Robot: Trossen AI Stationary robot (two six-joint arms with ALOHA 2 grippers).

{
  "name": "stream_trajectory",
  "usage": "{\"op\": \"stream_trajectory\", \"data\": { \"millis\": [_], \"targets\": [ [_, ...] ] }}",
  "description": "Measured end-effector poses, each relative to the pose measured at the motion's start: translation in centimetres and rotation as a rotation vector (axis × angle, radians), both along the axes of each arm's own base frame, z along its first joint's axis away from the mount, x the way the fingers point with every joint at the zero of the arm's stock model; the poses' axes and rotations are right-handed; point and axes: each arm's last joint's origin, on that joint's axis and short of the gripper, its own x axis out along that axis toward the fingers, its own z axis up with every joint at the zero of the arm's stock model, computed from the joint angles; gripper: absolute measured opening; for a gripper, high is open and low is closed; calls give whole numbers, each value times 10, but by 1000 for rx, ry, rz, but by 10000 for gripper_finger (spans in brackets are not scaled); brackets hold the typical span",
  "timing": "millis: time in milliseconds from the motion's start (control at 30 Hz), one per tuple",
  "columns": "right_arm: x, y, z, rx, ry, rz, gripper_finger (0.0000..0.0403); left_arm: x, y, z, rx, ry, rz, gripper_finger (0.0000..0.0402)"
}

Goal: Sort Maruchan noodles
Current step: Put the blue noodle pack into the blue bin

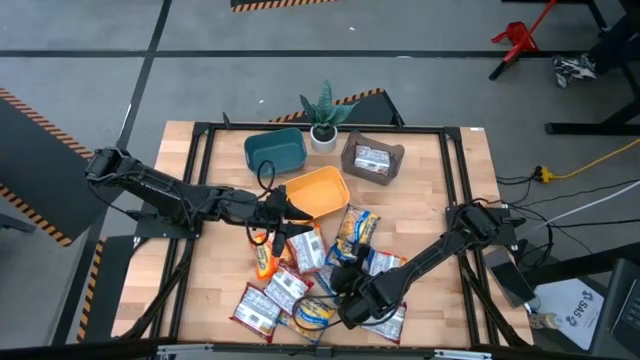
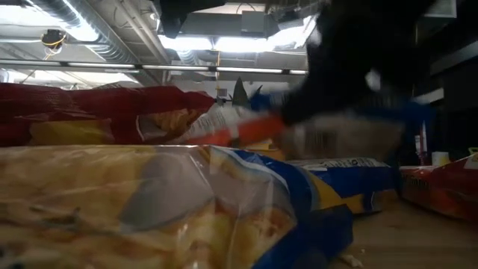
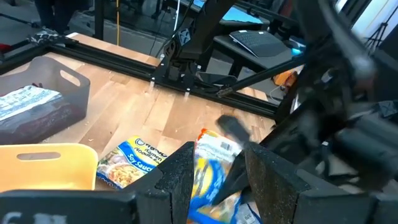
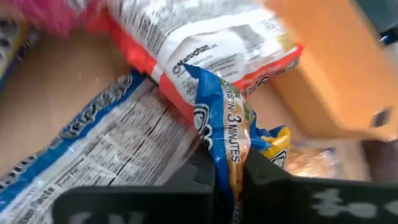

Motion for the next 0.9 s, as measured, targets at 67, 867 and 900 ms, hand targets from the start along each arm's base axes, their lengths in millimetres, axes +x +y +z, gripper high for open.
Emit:
{"op": "stream_trajectory", "data": {
  "millis": [67, 867, 900],
  "targets": [
    [2, 1, 16, -26, 6, -1, 8, -2, 0, 4, -11, -27, -18, 138],
    [32, -39, 100, -253, 179, 124, 11, -71, -11, 61, -110, -212, -188, 138],
    [33, -38, 100, -258, 180, 134, 9, -71, -11, 60, -108, -210, -188, 138]
  ]
}}
